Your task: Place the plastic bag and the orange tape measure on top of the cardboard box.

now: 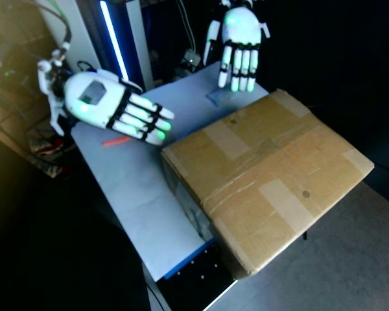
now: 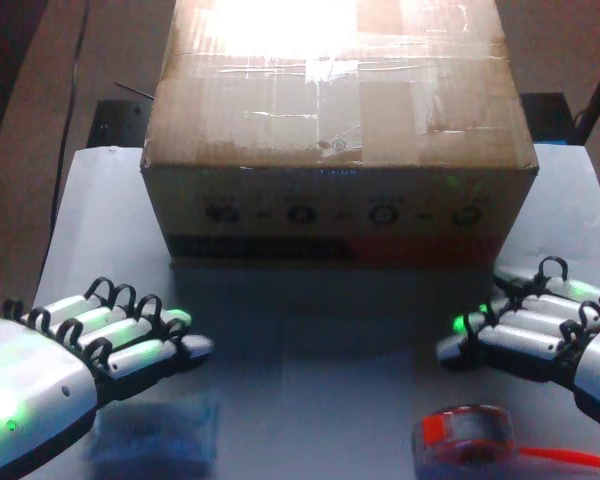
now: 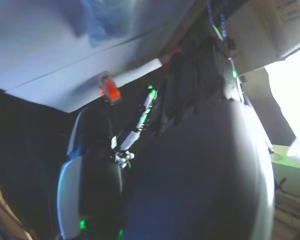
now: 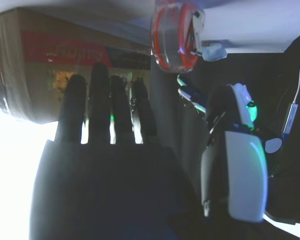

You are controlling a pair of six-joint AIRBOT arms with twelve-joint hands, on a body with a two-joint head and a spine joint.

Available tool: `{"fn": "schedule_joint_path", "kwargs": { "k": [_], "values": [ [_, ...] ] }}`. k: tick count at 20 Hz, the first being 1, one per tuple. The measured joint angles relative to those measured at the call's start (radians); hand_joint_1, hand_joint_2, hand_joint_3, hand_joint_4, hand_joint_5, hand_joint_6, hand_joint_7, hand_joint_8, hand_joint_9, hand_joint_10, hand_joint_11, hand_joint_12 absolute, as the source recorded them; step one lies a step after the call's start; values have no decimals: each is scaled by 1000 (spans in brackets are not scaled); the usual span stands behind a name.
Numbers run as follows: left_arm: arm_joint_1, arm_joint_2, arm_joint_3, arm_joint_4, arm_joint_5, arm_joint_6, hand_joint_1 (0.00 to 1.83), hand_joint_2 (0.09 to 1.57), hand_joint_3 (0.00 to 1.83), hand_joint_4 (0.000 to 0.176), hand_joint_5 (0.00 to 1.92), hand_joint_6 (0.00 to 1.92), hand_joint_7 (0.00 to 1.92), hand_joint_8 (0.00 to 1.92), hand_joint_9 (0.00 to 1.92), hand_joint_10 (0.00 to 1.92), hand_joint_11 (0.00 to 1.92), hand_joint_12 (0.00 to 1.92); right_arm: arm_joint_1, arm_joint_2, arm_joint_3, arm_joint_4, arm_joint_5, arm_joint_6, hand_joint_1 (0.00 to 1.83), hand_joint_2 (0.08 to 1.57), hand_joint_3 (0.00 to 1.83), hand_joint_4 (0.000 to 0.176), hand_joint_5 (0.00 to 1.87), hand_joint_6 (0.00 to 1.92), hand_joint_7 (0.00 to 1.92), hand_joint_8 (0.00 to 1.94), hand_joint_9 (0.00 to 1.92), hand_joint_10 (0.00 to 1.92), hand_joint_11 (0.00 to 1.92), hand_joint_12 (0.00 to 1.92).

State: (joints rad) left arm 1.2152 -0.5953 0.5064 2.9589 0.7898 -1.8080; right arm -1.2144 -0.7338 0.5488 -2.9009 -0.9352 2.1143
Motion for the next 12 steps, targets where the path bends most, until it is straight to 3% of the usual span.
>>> {"fn": "schedule_joint_path", "kwargs": {
  "k": [1,3,4,6,8,9,10,12],
  "values": [
    [0,0,-1,0,-1,0,749,1032,0,15,239,4,120,2,75,35,0,773,0,-4,0,1,1,0,666,853,0,0,367,128,335,7,251,106,0,835],
    [0,0,-4,0,0,-1,851,965,0,12,261,1,168,4,125,35,0,990,0,-4,0,0,0,0,688,845,0,0,345,95,323,1,251,89,0,801],
    [0,0,-4,-2,3,-1,848,958,0,25,253,0,161,0,127,27,0,1042,0,-4,0,1,0,0,687,867,3,0,338,74,307,0,246,76,0,802],
    [0,0,-3,-8,11,-1,837,990,2,39,198,1,104,2,80,4,0,882,0,-5,0,1,0,0,658,909,13,0,354,61,318,3,264,75,0,855],
    [0,-1,0,-7,11,-1,895,980,0,9,212,1,118,1,96,7,0,798,0,-5,0,3,0,0,653,921,0,0,375,46,325,4,270,58,0,833],
    [0,-5,5,-10,17,0,895,981,1,8,212,1,118,1,95,6,0,791,0,-5,0,3,0,1,654,919,0,0,377,45,325,4,269,57,0,835],
    [0,-16,16,-29,28,2,883,1007,2,23,176,2,59,2,32,5,0,458,0,-8,2,9,0,0,614,925,1,0,377,41,331,5,275,53,0,885],
    [0,-33,31,-53,37,4,888,997,0,12,208,3,99,4,81,21,0,622,1,-21,16,11,0,1,609,908,0,0,376,38,345,7,283,50,0,912]
  ]
}}
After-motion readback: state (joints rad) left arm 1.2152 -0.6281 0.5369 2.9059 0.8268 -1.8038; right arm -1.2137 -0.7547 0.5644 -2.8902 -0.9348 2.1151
